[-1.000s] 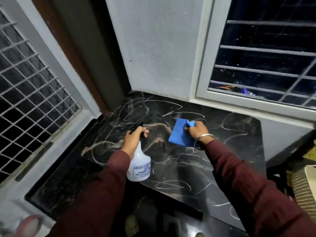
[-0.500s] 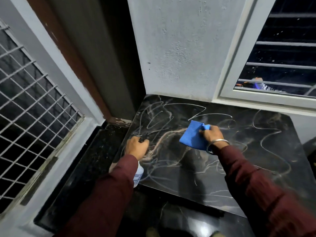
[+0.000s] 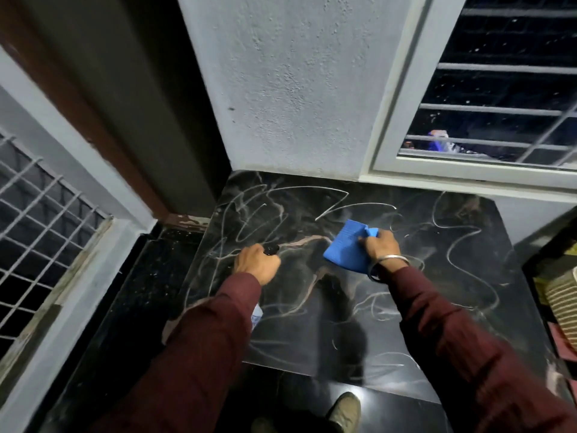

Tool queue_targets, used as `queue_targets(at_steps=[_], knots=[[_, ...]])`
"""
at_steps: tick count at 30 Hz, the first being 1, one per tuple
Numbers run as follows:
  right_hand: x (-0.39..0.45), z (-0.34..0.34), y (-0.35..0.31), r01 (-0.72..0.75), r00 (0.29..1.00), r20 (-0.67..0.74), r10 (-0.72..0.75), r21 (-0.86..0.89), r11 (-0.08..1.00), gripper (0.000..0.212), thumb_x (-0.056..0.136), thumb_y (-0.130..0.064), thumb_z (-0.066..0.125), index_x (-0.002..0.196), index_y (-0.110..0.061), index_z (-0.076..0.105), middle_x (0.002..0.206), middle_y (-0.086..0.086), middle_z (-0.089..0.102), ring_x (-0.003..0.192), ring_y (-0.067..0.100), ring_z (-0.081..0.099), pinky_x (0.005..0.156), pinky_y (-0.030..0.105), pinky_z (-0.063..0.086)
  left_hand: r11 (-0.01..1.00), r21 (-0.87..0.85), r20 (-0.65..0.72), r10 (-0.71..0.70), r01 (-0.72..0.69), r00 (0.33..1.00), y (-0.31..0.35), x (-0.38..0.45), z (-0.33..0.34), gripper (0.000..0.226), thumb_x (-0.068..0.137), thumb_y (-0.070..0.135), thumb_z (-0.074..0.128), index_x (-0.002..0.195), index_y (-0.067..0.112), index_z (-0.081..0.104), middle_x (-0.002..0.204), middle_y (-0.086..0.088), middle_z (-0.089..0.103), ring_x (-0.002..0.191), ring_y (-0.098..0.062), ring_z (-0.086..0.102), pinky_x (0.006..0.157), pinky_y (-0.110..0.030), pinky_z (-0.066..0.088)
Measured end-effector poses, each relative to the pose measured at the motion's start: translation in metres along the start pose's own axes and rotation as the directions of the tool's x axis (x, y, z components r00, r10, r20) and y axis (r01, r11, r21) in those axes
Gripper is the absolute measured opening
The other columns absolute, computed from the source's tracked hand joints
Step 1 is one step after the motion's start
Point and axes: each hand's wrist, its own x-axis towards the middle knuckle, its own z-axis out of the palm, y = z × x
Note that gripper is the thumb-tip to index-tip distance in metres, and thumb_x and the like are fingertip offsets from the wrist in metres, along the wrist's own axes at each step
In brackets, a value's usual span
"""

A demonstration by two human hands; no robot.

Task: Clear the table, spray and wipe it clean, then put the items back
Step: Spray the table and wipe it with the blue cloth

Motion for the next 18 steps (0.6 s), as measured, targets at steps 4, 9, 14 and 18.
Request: queue_targets(at_steps=[4, 9, 14, 18], knots=[[0.020, -0.020, 0.020, -0.051, 0.999, -0.017, 0.052, 0.031, 0.998, 0.026, 0.084, -0.014, 0.060, 0.104, 0.002, 0.065, 0.107, 0.024, 0.066, 0.104, 0.038, 0.061, 0.088, 0.042, 0.047, 0.998, 0.059, 0.011, -0.035, 0.034, 0.999, 0.025, 0.015, 0.021, 0.032, 0.084, 0.029, 0.054, 0.100, 0.006, 0.068, 0.113, -0.020, 0.068, 0.105, -0.039, 0.061, 0.082, -0.033, 0.042], [0.043, -0.034, 0.040, -0.056, 0.998, -0.031, 0.056, 0.019, 0.998, 0.013, 0.084, -0.010, 0.061, 0.091, 0.000, 0.064, 0.087, 0.015, 0.060, 0.087, 0.029, 0.059, 0.076, 0.038, 0.044, 0.989, 0.089, 0.002, -0.121, 0.120, 0.993, 0.029, 0.037, 0.033, 0.042, 0.086, 0.030, 0.054, 0.117, 0.003, 0.064, 0.124, -0.022, 0.063, 0.115, -0.039, 0.058, 0.092, -0.037, 0.044], [0.055, -0.020, 0.048, -0.063, 0.998, 0.017, 0.063, 0.011, 0.998, 0.013, 0.085, -0.010, 0.061, 0.095, -0.001, 0.065, 0.088, 0.015, 0.061, 0.086, 0.025, 0.056, 0.076, 0.035, 0.041, 0.960, 0.238, -0.039, -0.142, 0.147, 0.989, 0.018, 0.060, 0.021, 0.048, 0.084, 0.040, 0.054, 0.118, 0.009, 0.065, 0.127, -0.018, 0.063, 0.117, -0.036, 0.059, 0.095, -0.039, 0.044], [0.057, 0.005, 0.040, -0.091, 0.996, 0.013, 0.091, 0.006, 0.996, 0.021, 0.086, -0.009, 0.062, 0.102, 0.004, 0.065, 0.095, 0.020, 0.065, 0.087, 0.022, 0.055, 0.072, 0.029, 0.036, 0.955, 0.255, -0.062, -0.140, 0.151, 0.988, 0.007, 0.080, 0.007, 0.045, 0.087, 0.036, 0.053, 0.121, 0.009, 0.063, 0.126, -0.017, 0.063, 0.117, -0.035, 0.058, 0.092, -0.038, 0.043]])
